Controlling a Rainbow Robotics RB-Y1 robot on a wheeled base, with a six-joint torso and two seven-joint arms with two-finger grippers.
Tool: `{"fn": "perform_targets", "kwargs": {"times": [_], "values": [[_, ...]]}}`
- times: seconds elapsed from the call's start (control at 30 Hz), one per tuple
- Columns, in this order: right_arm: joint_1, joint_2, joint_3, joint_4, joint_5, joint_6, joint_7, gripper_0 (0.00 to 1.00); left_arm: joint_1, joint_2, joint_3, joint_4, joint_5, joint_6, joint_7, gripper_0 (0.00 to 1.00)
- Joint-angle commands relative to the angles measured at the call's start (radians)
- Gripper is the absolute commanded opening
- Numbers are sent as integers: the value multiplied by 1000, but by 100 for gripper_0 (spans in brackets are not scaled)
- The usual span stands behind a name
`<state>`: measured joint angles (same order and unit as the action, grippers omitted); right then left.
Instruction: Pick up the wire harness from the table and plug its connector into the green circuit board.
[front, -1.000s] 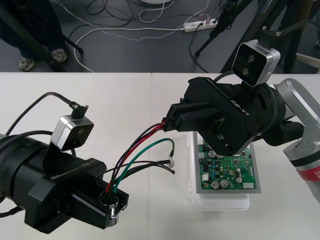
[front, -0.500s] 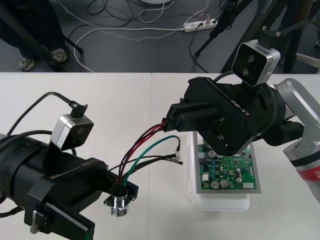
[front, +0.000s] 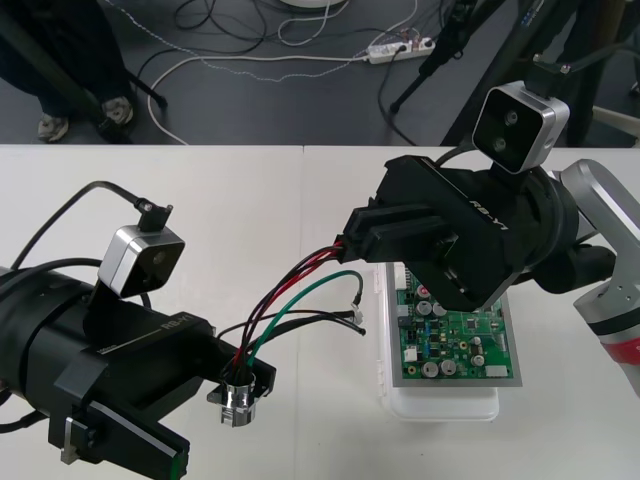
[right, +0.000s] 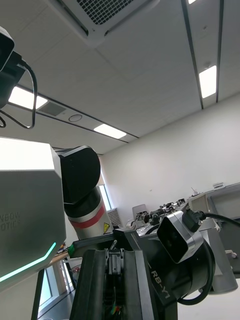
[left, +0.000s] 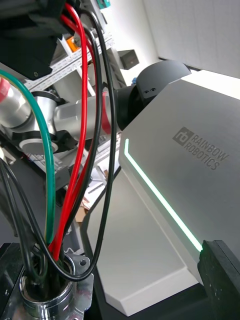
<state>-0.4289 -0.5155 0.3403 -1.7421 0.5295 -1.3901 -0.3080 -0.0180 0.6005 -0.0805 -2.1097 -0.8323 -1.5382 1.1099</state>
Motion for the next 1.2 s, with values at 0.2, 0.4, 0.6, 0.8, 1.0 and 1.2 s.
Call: {"fn": "perform_targets", "kwargs": {"times": [0.2, 0.4, 0.6, 0.8, 1.0, 1.2], "values": [[44, -84, -14, -33, -62, -26, 24, 0, -8, -21, 113, -35, -68, -33, -19, 100], [65, -113, -38, -33, -63, -32, 27, 0, 9, -21, 153, -33, -70, -33, -33, 100], [87, -133, -78, -33, -63, -29, 23, 0, 16, -21, 208, -27, -76, -33, -47, 100], [107, -161, -109, -33, -63, -29, 23, 0, 15, -21, 257, -24, -90, -33, -65, 100], [124, -170, -144, -33, -68, -29, 21, 0, 12, -10, 289, -22, -117, -33, -81, 100], [145, -175, -176, -33, -68, -24, 27, 0, -25, -8, 321, -16, -166, -33, -90, 100]]}}
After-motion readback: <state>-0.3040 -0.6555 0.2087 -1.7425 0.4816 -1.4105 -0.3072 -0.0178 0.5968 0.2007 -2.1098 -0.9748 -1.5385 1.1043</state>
